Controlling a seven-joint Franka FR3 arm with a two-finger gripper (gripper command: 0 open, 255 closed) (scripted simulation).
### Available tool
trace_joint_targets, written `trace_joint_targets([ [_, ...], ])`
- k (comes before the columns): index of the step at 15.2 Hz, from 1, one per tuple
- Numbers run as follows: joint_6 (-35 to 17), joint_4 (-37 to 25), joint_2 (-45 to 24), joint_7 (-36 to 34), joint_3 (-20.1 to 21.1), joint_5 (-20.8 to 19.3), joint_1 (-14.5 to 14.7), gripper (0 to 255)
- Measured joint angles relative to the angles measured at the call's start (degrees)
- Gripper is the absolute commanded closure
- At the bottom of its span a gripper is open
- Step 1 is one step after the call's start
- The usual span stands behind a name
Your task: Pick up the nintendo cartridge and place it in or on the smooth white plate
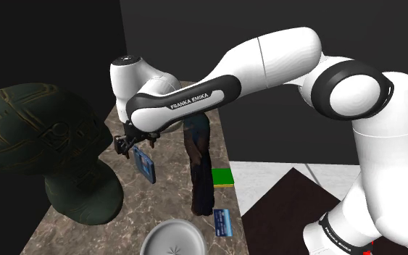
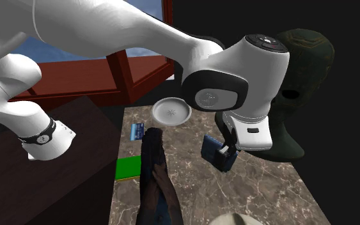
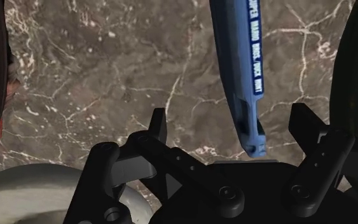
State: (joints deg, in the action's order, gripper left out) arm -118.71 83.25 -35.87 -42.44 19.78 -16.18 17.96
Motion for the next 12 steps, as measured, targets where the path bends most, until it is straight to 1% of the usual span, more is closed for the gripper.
trace_joint_targets([
  [3,0.0,0.0,0.0,0.0,0.0,0.0,0.0,0],
  [4,0.0,0.0,0.0,0.0,0.0,0.0,0.0,255],
  [12,0.0,-0.2,0.0,-0.1,0.0,0.0,0.1,255],
])
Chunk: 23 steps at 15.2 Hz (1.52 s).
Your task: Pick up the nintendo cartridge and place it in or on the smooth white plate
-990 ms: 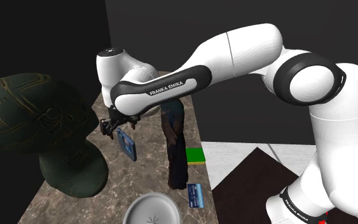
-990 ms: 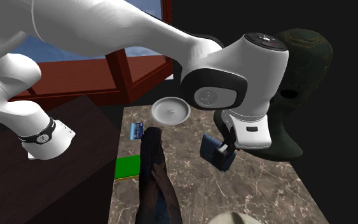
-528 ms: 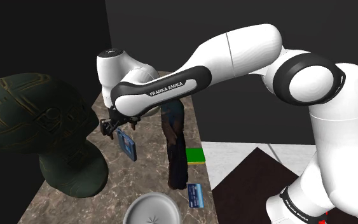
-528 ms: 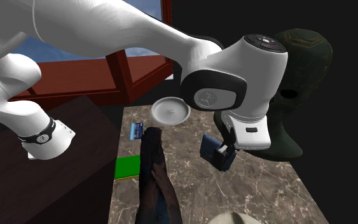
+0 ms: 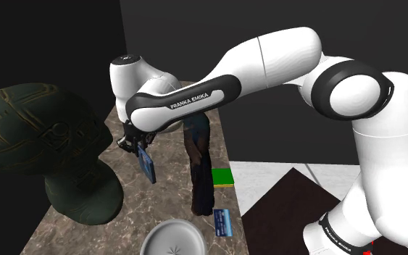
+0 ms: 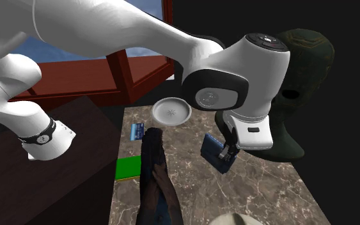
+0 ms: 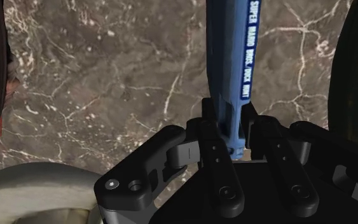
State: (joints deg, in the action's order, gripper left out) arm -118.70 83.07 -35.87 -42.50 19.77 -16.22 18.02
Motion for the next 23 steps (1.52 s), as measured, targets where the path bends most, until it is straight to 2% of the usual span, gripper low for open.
trace_joint_targets([
  [4,0.6,0.1,0.5,0.2,0.1,0.2,-0.1,255],
  [20,10.4,-7.0,3.6,1.7,1.0,1.8,0.1,255],
  [22,10.0,-4.2,5.8,0.7,1.5,2.2,0.2,255],
  [23,8.9,-0.8,8.1,0.0,2.0,2.7,0.0,255],
])
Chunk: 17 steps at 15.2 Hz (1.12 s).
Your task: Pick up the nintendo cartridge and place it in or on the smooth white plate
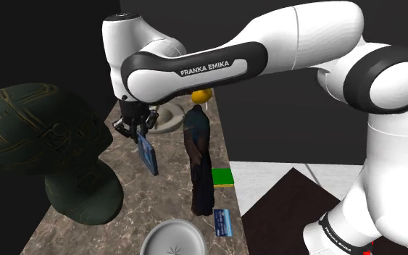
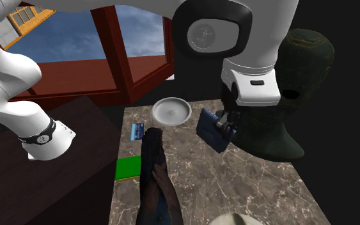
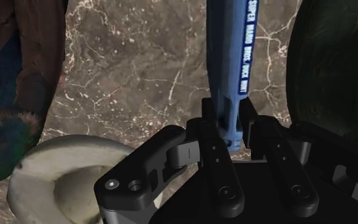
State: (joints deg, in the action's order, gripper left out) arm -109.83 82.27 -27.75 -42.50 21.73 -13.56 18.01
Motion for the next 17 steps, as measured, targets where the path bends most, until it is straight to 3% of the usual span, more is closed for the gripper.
trace_joint_targets([
  [10,-5.2,21.1,16.3,-6.8,4.2,4.7,1.5,255],
  [17,-5.8,29.5,24.7,-12.7,7.8,8.3,4.7,255],
])
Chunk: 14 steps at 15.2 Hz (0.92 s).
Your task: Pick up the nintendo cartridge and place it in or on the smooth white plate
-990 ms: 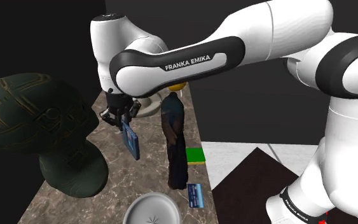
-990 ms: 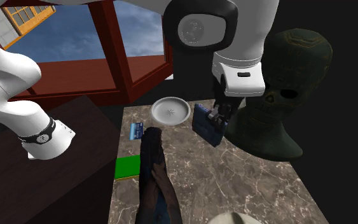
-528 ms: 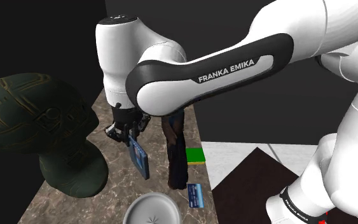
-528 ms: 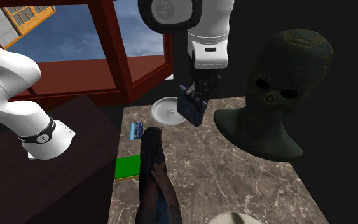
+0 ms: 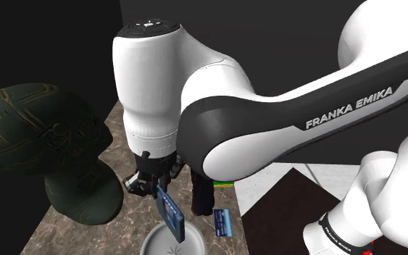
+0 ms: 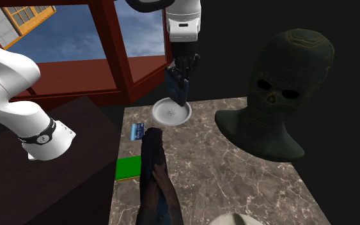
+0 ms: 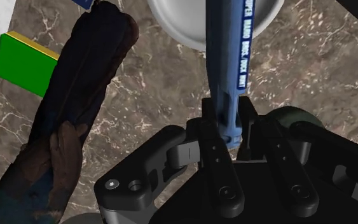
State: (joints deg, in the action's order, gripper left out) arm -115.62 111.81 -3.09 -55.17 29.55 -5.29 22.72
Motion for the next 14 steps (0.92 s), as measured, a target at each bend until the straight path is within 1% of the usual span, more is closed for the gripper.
trace_joint_targets([
  [2,0.0,2.2,2.5,-1.3,0.9,1.3,0.9,255],
  [5,-1.5,4.2,3.0,-2.3,1.4,1.5,1.3,255],
  [14,-7.8,8.3,0.3,-4.2,1.6,-0.4,1.6,255],
])
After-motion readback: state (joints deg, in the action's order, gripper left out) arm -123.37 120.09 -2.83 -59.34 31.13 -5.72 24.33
